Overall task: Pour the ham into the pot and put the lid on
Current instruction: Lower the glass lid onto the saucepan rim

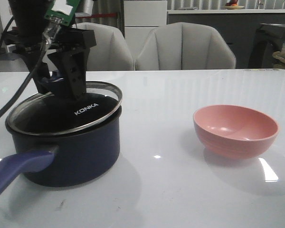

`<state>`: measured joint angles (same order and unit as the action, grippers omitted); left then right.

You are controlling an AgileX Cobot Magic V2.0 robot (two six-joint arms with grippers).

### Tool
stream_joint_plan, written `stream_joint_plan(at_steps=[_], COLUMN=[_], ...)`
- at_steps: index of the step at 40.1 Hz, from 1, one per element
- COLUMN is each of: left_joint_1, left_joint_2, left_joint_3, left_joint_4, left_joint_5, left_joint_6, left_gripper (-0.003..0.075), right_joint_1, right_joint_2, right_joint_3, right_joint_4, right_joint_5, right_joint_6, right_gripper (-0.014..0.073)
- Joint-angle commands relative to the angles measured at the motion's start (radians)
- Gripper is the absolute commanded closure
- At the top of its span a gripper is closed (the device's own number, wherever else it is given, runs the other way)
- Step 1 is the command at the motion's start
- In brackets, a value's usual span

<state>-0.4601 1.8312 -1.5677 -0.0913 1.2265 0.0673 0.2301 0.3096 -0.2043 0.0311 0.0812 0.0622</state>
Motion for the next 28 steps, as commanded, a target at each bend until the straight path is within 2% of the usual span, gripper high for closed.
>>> stream_joint_plan(at_steps=[1, 4, 20, 28], left_joint_1=[-0.007, -0.007, -0.007, -0.009], left_joint_2=[-0.060, -0.060, -0.080, -0.081], left_joint_3=[-0.026, -0.026, 0.009, 0.009], left_joint_4=[-0.011, -0.011, 0.000, -0.007], left_joint_5=[0.061, 0.061, 0.061, 0.061], left_joint_6=[-0.011, -0.011, -0.011, -0.011], left_gripper=[0.0456, 0.0407, 0.0263, 0.0246], right_joint_1=[0.000, 0.000, 0.000, 0.000], right_joint_2=[0.006, 0.006, 0.006, 0.006], right_joint_3=[-0.029, -0.029, -0.029, -0.029], right_joint_4=[-0.004, -0.004, -0.004, -0.004], right_joint_5=[-0.075, -0.075, -0.075, -0.075], right_joint_6=[-0.012, -0.012, -0.012, -0.012], right_gripper=[0.0433, 0.0433, 0.0433, 0.0433])
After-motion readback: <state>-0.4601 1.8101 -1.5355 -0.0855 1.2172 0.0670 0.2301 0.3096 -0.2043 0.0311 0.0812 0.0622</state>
